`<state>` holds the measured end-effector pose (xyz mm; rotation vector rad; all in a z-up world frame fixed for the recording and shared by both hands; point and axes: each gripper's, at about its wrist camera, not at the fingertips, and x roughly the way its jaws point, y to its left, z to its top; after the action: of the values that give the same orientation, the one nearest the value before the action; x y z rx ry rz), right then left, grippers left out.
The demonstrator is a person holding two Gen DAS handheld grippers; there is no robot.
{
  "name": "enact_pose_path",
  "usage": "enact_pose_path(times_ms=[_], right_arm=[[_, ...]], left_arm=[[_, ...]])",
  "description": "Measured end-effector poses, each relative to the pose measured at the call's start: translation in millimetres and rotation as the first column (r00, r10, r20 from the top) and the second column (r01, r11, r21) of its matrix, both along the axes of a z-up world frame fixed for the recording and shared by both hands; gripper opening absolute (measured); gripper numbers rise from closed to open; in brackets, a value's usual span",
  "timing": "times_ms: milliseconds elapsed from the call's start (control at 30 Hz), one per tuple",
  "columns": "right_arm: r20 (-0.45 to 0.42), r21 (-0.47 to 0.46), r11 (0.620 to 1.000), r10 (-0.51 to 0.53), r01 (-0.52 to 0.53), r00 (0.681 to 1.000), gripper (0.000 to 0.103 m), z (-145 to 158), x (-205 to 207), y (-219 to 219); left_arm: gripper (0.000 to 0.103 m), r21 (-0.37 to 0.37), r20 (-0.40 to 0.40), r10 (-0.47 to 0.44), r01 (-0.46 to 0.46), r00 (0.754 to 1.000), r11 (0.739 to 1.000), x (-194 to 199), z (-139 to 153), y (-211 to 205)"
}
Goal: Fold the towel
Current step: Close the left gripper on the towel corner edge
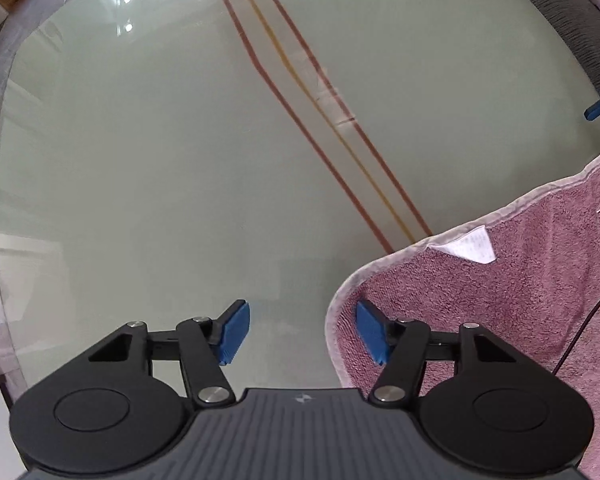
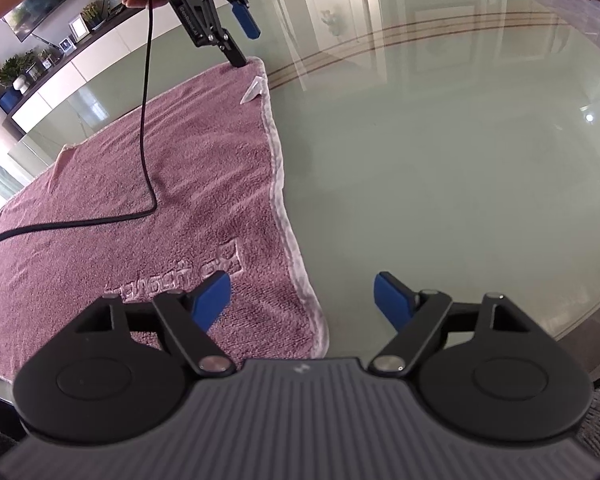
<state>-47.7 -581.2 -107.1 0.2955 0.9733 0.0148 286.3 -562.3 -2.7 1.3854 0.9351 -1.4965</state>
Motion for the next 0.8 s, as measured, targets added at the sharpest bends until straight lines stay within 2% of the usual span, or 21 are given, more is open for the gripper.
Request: enact_pose_path(times_ms=[167, 233, 333, 533, 567, 600, 633, 800], right_arm=[[0.003, 0.004, 1.0, -0.002, 0.002, 1.0, 0.081, 0, 1, -2], [0.003, 0.008, 1.0, -0.004, 0.004, 1.0, 0.081, 1, -1, -4], [0.004, 0.01, 1.0, -0.003, 0.003, 1.0, 0.081, 3, -4, -7], [0.003, 0.016, 1.0, -0.001, 0.001, 1.0, 0.081, 2, -1, -6], [0.003, 0.016, 1.0, -0.002, 0.002, 1.0, 0.081, 3, -1, -6], [0.003, 0.016, 1.0, -0.003, 0.003, 1.0, 0.081, 3, -1, -7], [0.002, 0.016, 1.0, -0.005, 0.005, 1.0, 0.081, 3, -2, -8], [0.001, 0.016, 1.0, -0.009, 0.009, 1.0, 0.081, 0, 2, -5]], left_arm=[[0.06, 0.006, -0.006, 0.006, -0.006, 1.0, 1.0, 2, 7, 1], [0.048, 0.01, -0.018, 0.003, -0.003, 1.0, 1.0, 2, 11, 2], [0.037, 0.017, -0.048, 0.001, -0.001, 0.999, 1.0, 4, 17, 3], [0.035, 0.0, -0.086, 0.024, -0.024, 0.996, 1.0, 13, 28, 7], [0.031, -0.002, -0.094, 0.028, -0.028, 0.995, 1.0, 13, 30, 7], [0.019, -0.002, -0.106, 0.025, -0.026, 0.994, 1.0, 13, 32, 7], [0.014, -0.001, -0.118, 0.021, -0.022, 0.993, 1.0, 12, 34, 6], [0.011, 0.009, -0.107, -0.001, 0.002, 0.994, 1.0, 10, 42, 9]])
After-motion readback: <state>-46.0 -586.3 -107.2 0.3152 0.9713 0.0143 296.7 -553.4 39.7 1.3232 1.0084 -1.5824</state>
